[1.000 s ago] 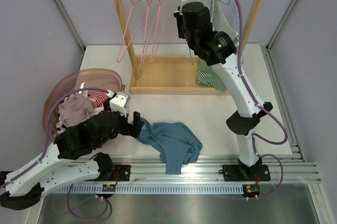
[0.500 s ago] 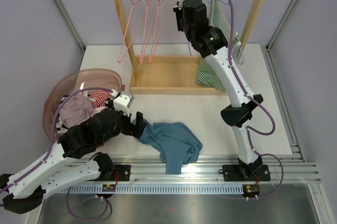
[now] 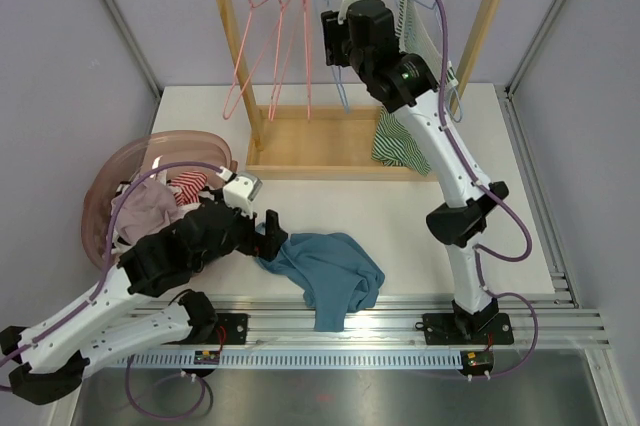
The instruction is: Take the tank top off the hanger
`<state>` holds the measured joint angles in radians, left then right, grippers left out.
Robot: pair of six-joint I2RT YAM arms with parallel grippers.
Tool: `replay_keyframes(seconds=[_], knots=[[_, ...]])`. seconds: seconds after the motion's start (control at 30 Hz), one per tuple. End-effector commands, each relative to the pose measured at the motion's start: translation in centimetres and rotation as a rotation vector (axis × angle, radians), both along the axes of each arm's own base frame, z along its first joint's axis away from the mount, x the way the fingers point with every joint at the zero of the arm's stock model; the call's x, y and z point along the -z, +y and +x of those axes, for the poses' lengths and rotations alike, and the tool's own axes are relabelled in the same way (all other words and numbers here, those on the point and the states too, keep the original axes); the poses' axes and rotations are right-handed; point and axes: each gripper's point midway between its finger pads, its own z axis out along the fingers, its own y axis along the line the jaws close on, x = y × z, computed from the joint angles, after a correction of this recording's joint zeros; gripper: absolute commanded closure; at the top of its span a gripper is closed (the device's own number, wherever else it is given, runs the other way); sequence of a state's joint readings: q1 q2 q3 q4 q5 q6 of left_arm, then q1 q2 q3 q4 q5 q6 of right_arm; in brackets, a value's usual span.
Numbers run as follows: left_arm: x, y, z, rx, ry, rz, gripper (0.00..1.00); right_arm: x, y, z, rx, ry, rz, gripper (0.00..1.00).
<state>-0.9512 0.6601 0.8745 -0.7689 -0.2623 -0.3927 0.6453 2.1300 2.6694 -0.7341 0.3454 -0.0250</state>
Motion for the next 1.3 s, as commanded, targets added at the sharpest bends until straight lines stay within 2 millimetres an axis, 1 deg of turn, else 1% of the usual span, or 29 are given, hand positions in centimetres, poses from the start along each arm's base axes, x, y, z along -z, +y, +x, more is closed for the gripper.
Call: replay_keyframes(seconds=[0.0,0.03,0.07,0.1,0.13,0.17,0.2,0.23,0.27,0.3,0.33,0.37,0.4,0.43,0.47,0.5,0.53,0.57,0.63,0.67,0.7,0.8,0.83,1.07,1.13,1.17,1.2,1.23,1.27], knots=[[-1.6,-1.9,0.3,0.017,-0.011,-0.078,0.01,-6.3,-2.0,-3.9,-0.026,-0.087,0.091,0.39],[-1.4,-2.3,0.2,0.021,-0.002,-0.073,0.01,-7.9,-2.9,-5.2,-0.018,-0.098,0.138,0.34],[-1.4,-2.6,0.2,0.022,-0.005,-0.079,0.01,-7.1,-3.0,-5.4,-0.019,-0.074,0.132,0.27],[-1.3,-2.8,0.4,0.013,-0.010,-0.073,0.01,-7.3,-3.3,-6.1,-0.025,-0.070,0.145,0.19],[-0.7,-3.5,-0.1,0.033,0.001,-0.058,0.01,-9.0,-4.4,-7.7,-0.028,-0.091,0.172,0.05],[-0.8,-4.1,-0.1,0.037,-0.004,-0.062,0.01,-7.8,-4.2,-8.1,-0.043,-0.060,0.163,0.01],[-0.3,-4.4,-0.1,0.037,-0.001,-0.049,0.01,-7.9,-4.4,-8.8,-0.054,-0.053,0.173,0.00],[0.7,-5.3,-0.5,0.058,0.015,-0.022,0.01,-9.3,-5.6,-10.6,-0.062,-0.068,0.196,0.00],[1.1,-6.0,-0.5,0.068,0.017,-0.013,0.01,-8.0,-5.6,-11.2,-0.080,-0.033,0.182,0.00],[1.6,-6.8,-0.9,0.088,0.020,-0.004,0.01,-9.2,-6.8,-13.2,-0.092,-0.045,0.208,0.01],[2.0,-7.3,-1.1,0.100,0.024,0.003,0.01,-9.1,-7.1,-14.1,-0.106,-0.039,0.211,0.01],[3.1,-8.3,-1.1,0.113,0.033,0.020,0.01,-6.7,-6.8,-14.6,-0.129,0.015,0.190,0.01],[3.6,-9.0,-1.4,0.132,0.041,0.023,0.01,-6.2,-7.1,-15.5,-0.140,0.027,0.203,0.01],[4.2,-9.7,-1.8,0.157,0.047,0.032,0.01,-8.2,-8.6,-17.8,-0.160,-0.035,0.255,0.00],[5.4,-10.5,-1.7,0.165,0.058,0.054,0.01,-4.8,-8.3,-18.0,-0.169,0.020,0.229,0.00],[6.1,-11.2,-2.0,0.179,0.070,0.063,0.01,-6.9,-9.6,-20.2,-0.191,-0.052,0.295,0.00],[6.7,-11.6,-2.1,0.187,0.078,0.073,0.01,-6.3,-10.0,-20.9,-0.198,-0.056,0.302,0.01],[7.0,-12.2,-2.1,0.193,0.082,0.072,0.01,-3.6,-9.8,-21.3,-0.210,-0.009,0.286,0.00],[9.3,-13.0,-2.3,0.207,0.118,0.118,0.01,-3.5,-11.0,-23.5,-0.225,-0.019,0.320,0.01],[9.9,-13.5,-2.2,0.208,0.125,0.119,0.01,-1.7,-10.9,-23.9,-0.241,0.019,0.309,0.01],[11.5,-13.5,-2.4,0.208,0.147,0.153,0.01,-1.7,-11.3,-25.1,-0.257,0.016,0.328,0.00],[14.6,-14.3,-2.6,0.221,0.186,0.184,0.01,0.4,-11.4,-26.8,-0.307,0.054,0.319,0.00],[14.9,-14.9,-2.6,0.227,0.187,0.167,0.01,1.3,-10.8,-27.4,-0.349,0.080,0.313,0.00],[20.9,-14.9,-3.5,0.219,0.282,0.248,0.01,2.6,-10.9,-28.8,-0.391,0.101,0.317,0.01],[22.1,-14.9,-3.8,0.216,0.303,0.256,0.13,2.5,-10.8,-29.2,-0.412,0.091,0.327,0.01],[23.2,-14.4,-4.1,0.216,0.323,0.281,0.24,2.5,-10.8,-29.5,-0.418,0.091,0.334,0.00],[23.7,-14.3,-4.5,0.217,0.341,0.284,0.37,2.2,-10.9,-29.8,-0.428,0.082,0.340,0.00],[24.0,-14.3,-4.6,0.214,0.349,0.284,0.64,2.2,-10.9,-30.0,-0.436,0.080,0.344,0.01],[24.3,-14.0,-4.8,0.212,0.355,0.286,0.73,2.2,-10.9,-30.2,-0.442,0.078,0.345,0.01]])
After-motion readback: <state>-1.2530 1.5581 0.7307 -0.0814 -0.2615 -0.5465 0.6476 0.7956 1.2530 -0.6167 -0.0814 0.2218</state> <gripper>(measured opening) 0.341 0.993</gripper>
